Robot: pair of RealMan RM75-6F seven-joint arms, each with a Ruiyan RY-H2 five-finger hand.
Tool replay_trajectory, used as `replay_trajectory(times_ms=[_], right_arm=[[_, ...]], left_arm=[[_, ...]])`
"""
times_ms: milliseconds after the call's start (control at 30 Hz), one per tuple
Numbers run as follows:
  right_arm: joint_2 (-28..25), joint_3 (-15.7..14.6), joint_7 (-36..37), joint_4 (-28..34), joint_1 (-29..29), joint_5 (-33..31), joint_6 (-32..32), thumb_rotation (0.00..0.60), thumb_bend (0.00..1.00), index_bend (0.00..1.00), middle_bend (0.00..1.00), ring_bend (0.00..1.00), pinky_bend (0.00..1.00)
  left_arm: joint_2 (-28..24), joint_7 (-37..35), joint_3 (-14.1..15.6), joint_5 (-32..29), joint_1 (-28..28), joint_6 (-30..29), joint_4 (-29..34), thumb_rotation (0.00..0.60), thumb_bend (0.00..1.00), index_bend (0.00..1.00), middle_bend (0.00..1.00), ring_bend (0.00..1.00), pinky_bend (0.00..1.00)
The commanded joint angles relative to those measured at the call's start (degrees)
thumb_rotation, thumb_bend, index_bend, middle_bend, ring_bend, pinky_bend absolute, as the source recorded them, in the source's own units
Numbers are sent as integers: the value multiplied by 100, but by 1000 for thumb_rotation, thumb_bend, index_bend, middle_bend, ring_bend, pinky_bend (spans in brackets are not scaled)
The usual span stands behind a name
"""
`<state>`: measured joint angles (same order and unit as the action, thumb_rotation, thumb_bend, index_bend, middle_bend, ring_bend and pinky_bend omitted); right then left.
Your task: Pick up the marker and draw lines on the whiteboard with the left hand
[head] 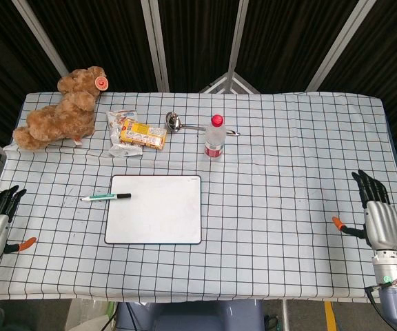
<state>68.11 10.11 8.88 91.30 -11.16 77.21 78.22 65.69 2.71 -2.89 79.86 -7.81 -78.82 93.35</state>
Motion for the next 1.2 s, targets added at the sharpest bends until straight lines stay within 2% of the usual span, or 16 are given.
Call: replay_trajectory(times_ms=[33, 367, 533, 600, 767, 833, 1033, 1200], right_arm=[[-2, 1, 3, 1, 3, -6, 2, 600, 209, 0, 0, 0, 0], [-46, -13, 84, -1, 44, 10, 27, 600, 209, 0, 0, 0, 0], [-35, -9, 52, 9, 36, -14, 8, 600, 209, 0, 0, 0, 0], [-33, 1, 50, 13, 33, -24, 9, 600, 210, 0, 0, 0, 0], [-31, -7, 60, 19, 29, -2, 4, 600, 209, 0, 0, 0, 0], [-32, -7, 71, 19, 27, 1, -2, 600, 210, 0, 0, 0, 0], [-46, 1, 130, 10, 26, -2, -12, 600, 210, 0, 0, 0, 0], [-48, 5, 167, -8, 24, -9, -26, 600, 210, 0, 0, 0, 0]], left_arm=[[-2, 1, 4, 3, -6, 14, -6, 600, 50, 0, 0, 0, 0], [34, 130, 29, 21, -40, 65, 54, 600, 50, 0, 0, 0, 0], [63, 147, -75, -293, -227, 470, 117, 600, 50, 5, 0, 0, 0], [91, 236, -152, -444, -349, 657, 155, 600, 62, 47, 0, 0, 0], [426, 657, -541, -1012, -831, 1122, 207, 600, 149, 293, 0, 0, 0], [604, 878, -669, -1222, -1007, 1238, 134, 600, 187, 352, 0, 0, 0], [1382, 1714, -1059, -2268, -1634, 1667, -415, 600, 286, 411, 0, 0, 0], [1884, 2254, -1196, -2986, -2025, 1876, -818, 600, 310, 451, 3, 0, 0]])
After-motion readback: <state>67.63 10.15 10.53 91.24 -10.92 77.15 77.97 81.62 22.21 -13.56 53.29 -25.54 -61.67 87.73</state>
